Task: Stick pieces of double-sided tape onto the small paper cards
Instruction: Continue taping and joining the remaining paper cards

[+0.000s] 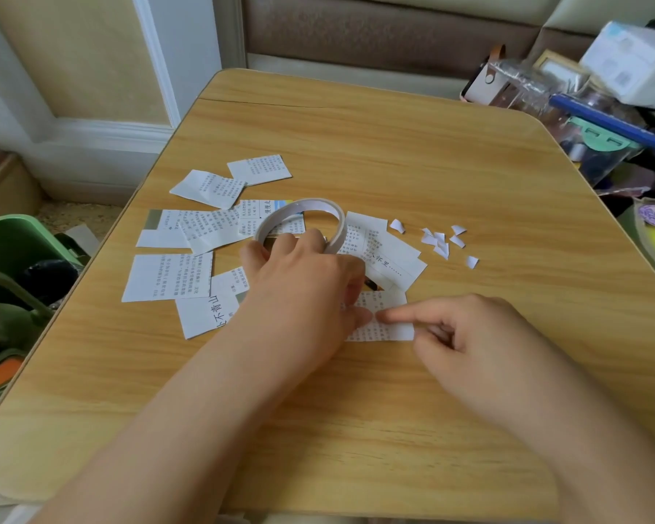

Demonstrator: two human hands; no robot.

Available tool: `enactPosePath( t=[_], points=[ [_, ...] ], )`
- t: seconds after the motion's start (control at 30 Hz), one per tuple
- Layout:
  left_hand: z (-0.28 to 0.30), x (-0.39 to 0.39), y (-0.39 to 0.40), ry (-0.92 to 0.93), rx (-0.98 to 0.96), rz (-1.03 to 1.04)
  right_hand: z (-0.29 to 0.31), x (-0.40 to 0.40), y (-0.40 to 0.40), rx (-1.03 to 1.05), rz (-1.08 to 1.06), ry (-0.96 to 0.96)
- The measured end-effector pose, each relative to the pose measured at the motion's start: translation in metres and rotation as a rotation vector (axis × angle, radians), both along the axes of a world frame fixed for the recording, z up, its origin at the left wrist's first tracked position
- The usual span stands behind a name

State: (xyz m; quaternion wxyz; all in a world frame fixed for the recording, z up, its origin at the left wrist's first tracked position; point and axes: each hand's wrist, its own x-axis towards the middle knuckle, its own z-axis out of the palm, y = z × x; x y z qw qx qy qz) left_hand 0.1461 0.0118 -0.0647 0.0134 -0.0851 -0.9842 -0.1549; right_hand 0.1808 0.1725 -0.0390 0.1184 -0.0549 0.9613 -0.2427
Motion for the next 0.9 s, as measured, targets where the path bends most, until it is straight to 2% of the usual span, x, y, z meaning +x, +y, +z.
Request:
enactPosePath(
  t=[0.13, 0.4, 0.63, 0.7, 0.8, 0.9],
  points=[
    [0.002, 0.000, -0.003, -0.027, 0.013, -0.023, 0.002, -0.004, 0.005, -0.169, -0.042, -0.092],
    [0.008, 0.003, -0.007, -0.051, 0.008, -0.036, 0.000, -0.011, 0.016, -0.313, -0.006, -0.258],
    [0.005, 0.002, -0.007, -0.052, 0.007, -0.036, -0.003, -0.018, 0.021, -0.418, -0.176, -0.300],
    [0.004, 0.002, -0.007, -0.050, 0.009, -0.036, -0.004, -0.021, 0.023, -0.424, -0.274, -0.217],
    [0.005, 0.003, -0.007, -0.031, 0.017, -0.034, -0.008, -0.027, 0.019, -0.400, -0.326, 0.075],
    [0.007, 0.004, -0.005, -0.003, 0.003, -0.026, -0.015, -0.039, 0.008, -0.172, -0.266, 0.267]
  ],
)
